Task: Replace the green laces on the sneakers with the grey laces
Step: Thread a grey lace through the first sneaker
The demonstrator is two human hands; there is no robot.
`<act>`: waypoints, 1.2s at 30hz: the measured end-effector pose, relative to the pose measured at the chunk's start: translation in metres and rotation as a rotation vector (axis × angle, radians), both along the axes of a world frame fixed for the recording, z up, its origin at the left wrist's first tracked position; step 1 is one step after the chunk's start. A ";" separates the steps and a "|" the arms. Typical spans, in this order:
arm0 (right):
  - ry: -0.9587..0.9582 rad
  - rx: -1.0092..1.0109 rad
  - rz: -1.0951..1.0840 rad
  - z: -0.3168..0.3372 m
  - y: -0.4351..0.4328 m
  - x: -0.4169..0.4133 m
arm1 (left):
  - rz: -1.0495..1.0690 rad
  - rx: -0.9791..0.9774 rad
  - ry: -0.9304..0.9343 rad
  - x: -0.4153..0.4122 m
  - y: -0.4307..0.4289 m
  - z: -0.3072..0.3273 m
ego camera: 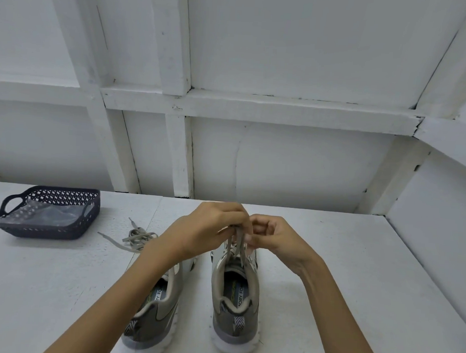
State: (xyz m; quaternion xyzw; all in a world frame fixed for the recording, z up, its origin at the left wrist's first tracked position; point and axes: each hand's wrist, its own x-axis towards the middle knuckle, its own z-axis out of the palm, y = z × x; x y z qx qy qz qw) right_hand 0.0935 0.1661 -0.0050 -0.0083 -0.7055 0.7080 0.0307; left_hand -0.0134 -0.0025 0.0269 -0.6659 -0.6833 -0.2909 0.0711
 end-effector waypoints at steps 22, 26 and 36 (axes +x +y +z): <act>-0.005 0.093 -0.397 -0.012 0.019 0.019 | 0.350 0.478 -0.695 -0.004 -0.033 -0.033; -0.165 0.159 -0.535 -0.044 0.044 0.038 | 0.526 0.343 -0.680 -0.021 -0.062 -0.051; -0.213 0.499 -0.257 -0.066 0.022 0.027 | 0.400 -0.130 -0.410 -0.013 -0.052 -0.054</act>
